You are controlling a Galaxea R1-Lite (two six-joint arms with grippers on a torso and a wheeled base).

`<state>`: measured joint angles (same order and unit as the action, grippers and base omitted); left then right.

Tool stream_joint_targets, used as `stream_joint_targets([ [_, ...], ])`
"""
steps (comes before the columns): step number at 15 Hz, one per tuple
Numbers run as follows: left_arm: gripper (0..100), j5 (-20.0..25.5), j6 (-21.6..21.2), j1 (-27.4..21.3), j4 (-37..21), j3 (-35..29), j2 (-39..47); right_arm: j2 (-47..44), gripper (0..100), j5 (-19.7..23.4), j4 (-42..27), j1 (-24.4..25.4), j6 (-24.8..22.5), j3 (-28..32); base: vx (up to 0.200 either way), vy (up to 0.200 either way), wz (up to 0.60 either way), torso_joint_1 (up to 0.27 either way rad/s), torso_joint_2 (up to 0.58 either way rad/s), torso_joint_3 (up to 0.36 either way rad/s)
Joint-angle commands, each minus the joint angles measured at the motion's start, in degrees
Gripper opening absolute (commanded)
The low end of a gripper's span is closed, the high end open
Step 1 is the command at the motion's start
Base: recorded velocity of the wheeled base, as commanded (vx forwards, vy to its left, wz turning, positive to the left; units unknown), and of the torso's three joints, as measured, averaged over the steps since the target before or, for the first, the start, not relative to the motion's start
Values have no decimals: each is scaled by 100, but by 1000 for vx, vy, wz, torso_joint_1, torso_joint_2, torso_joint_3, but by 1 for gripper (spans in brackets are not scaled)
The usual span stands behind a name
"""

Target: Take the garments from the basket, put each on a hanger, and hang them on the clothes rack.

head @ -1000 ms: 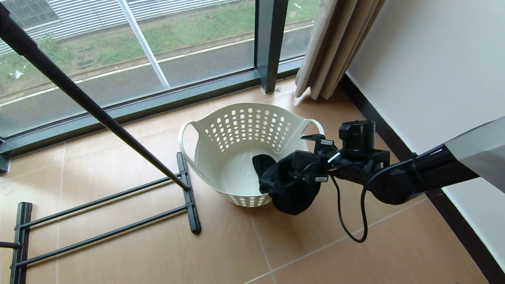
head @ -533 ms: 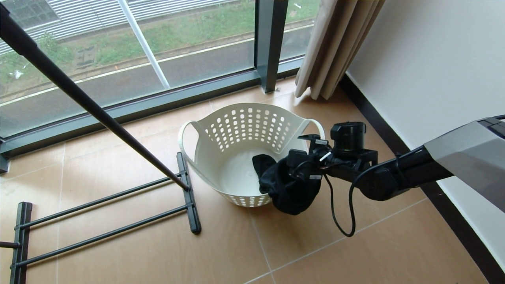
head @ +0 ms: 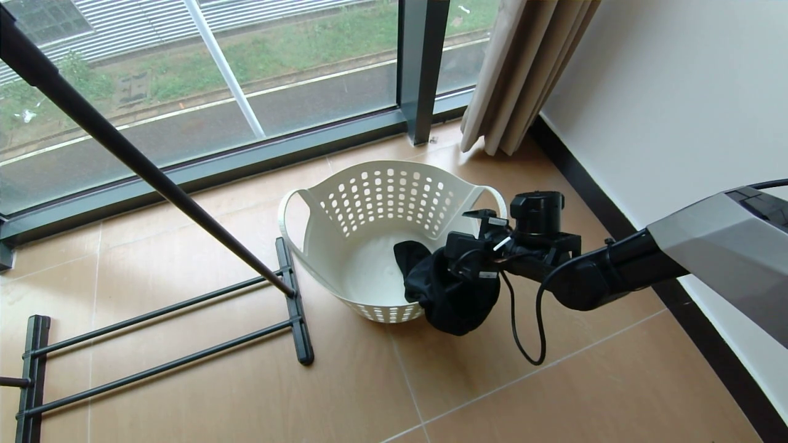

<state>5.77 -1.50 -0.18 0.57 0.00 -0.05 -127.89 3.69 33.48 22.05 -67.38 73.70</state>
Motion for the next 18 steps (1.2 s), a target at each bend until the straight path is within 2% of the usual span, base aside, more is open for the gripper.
stream_joint_targets([
  [1, 100, 3, 9, 1, 4, 0, 5, 1, 100, 0, 1, 1, -3, 21, 0, 0, 0, 0, 0, 0],
  [3, 100, -5, 1, 1, 4, 0, 5, -8, 100, -9, 1, -8, 5, 39, 0, 0, 0, 0, 0, 0],
  [4, 100, -5, 1, 1, 4, 0, 5, -8, 0, -9, 1, -8, 5, 39, 0, 0, 0, 0, 0, 0],
  [14, 100, -5, 9, 1, 4, 0, 5, 80, 0, 0, 19, -8, 93, -23, 0, 0, 0, 0, 0, 0],
  [18, 100, -5, 1, 1, 4, 0, 5, 818, 0, 123, 19, -8, 251, -673, 0, 0, 0, 0, 0, 0],
])
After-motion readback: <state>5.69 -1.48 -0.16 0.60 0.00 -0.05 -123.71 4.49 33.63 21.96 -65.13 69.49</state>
